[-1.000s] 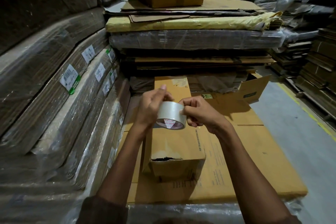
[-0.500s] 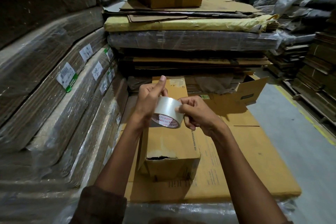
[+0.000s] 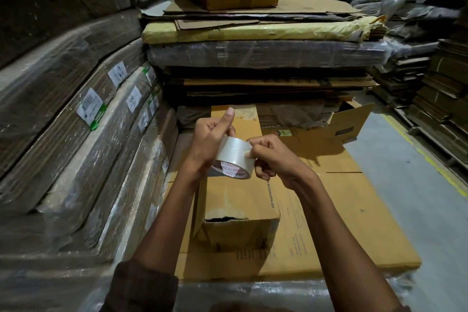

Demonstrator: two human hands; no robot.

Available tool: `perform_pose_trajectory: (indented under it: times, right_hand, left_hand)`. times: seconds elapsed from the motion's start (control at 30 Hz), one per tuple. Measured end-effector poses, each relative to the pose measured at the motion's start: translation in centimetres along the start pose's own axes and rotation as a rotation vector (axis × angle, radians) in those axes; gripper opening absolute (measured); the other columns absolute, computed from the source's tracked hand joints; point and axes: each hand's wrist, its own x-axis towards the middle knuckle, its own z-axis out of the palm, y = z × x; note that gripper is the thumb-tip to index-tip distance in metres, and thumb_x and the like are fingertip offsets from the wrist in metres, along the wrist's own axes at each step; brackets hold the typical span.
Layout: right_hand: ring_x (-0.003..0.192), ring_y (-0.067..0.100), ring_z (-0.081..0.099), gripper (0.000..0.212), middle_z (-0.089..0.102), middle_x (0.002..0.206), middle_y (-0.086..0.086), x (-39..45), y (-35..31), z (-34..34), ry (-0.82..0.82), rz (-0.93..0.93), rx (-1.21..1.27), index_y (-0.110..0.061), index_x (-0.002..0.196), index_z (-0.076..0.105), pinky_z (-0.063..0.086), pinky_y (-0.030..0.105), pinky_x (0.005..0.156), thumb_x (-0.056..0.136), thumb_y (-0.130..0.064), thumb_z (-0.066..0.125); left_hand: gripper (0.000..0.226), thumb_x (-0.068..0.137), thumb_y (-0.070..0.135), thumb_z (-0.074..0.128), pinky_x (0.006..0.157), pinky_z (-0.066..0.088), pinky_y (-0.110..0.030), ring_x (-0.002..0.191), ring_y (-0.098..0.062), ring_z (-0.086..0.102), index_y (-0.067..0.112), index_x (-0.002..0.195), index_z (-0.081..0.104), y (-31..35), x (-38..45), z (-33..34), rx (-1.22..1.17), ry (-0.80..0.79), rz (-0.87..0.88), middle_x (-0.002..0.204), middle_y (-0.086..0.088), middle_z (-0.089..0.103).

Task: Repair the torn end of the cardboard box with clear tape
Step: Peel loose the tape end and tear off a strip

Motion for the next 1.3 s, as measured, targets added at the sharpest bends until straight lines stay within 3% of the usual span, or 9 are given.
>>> perform_pose_trajectory:
  times: [0.2,0.53,0.63,0.8,0.93,1.03,1.13,1.23,1.3]
  right_hand:
    - [0.036,0.013,0.041,0.021,0.054,0.052,-0.004,0.1,-0.2,0.4,0.019,0.002,-0.028,-0.003,0.078,0.062,0.026,0.018,0.037,0.097,-0.010,0.055]
    - [0.040,0.015,0.043,0.035,0.055,0.053,-0.006,0.5,-0.3,0.6,-0.023,-0.016,-0.011,-0.023,0.064,0.064,0.026,0.020,0.041,0.093,-0.008,0.052]
    - [0.039,0.015,0.042,0.019,0.055,0.052,-0.004,0.8,0.1,0.6,-0.032,-0.034,0.018,-0.011,0.075,0.068,0.027,0.019,0.040,0.080,-0.012,0.050]
    - [0.043,0.017,0.050,0.028,0.061,0.063,0.009,1.0,0.6,-0.1,-0.084,-0.074,0.130,-0.008,0.098,0.074,0.030,0.024,0.042,0.078,-0.006,0.053]
    - [0.052,0.017,0.057,0.025,0.070,0.079,0.008,1.1,0.8,-0.2,0.030,-0.118,0.176,-0.001,0.116,0.067,0.038,0.023,0.043,0.092,0.001,0.059]
    - [0.062,0.020,0.063,0.025,0.071,0.095,0.015,1.4,0.8,0.2,0.167,-0.153,0.314,-0.002,0.122,0.064,0.044,0.023,0.046,0.098,-0.005,0.063]
    - [0.068,0.020,0.064,0.030,0.070,0.099,0.012,1.7,0.7,0.6,0.277,-0.186,0.376,-0.002,0.124,0.064,0.047,0.024,0.050,0.096,-0.009,0.068]
    - [0.071,0.019,0.067,0.030,0.070,0.104,0.015,1.7,1.0,1.3,0.330,-0.230,0.396,-0.001,0.127,0.061,0.052,0.025,0.055,0.098,-0.008,0.065]
    - [0.071,0.017,0.066,0.029,0.069,0.102,0.016,1.8,0.9,1.7,0.350,-0.256,0.413,0.000,0.127,0.061,0.053,0.024,0.057,0.099,-0.005,0.063]
  left_hand:
    - [0.052,0.099,0.040,0.056,0.047,0.032,-0.023,0.046,-0.015,0.046,0.010,0.056,0.060,-0.4,0.0,-0.2,0.021,0.015,0.040,0.054,-0.011,0.053]
    - [0.052,0.097,0.040,0.056,0.047,0.034,-0.022,0.047,-0.014,0.047,0.008,0.057,0.059,-0.6,-0.4,-0.5,0.042,0.033,0.042,0.053,-0.003,0.054]
    - [0.054,0.101,0.033,0.056,0.049,0.035,-0.024,0.048,-0.014,0.046,0.002,0.057,0.057,-0.5,-0.4,-0.6,0.052,0.060,0.063,0.053,-0.004,0.054]
    - [0.040,0.100,0.027,0.058,0.056,0.041,-0.025,0.057,-0.013,0.054,0.004,0.067,0.062,-0.3,-0.4,-0.9,0.154,0.160,0.171,0.062,0.000,0.060]
    - [0.020,0.095,0.033,0.066,0.073,0.043,-0.017,0.093,-0.023,0.057,0.014,0.092,0.062,-0.5,-0.5,-1.1,0.420,0.322,0.396,0.101,-0.003,0.057]
    - [0.030,0.087,0.036,0.076,0.079,0.044,-0.020,0.101,-0.020,0.054,0.013,0.101,0.063,-0.9,-1.2,-0.1,0.574,0.309,0.444,0.111,-0.003,0.051]
    - [0.032,0.086,0.029,0.079,0.080,0.038,-0.006,0.099,-0.007,0.048,0.012,0.109,0.064,-1.4,-1.7,1.1,0.602,0.324,0.406,0.114,-0.004,0.051]
    - [0.020,0.092,0.019,0.073,0.069,0.048,-0.016,0.092,-0.008,0.054,0.013,0.109,0.064,-1.3,-2.0,2.5,0.541,0.370,0.359,0.109,-0.002,0.056]
    - [0.007,0.096,0.012,0.067,0.059,0.043,-0.015,0.079,-0.007,0.056,0.011,0.101,0.063,-1.1,-2.5,3.6,0.468,0.404,0.361,0.095,-0.002,0.059]
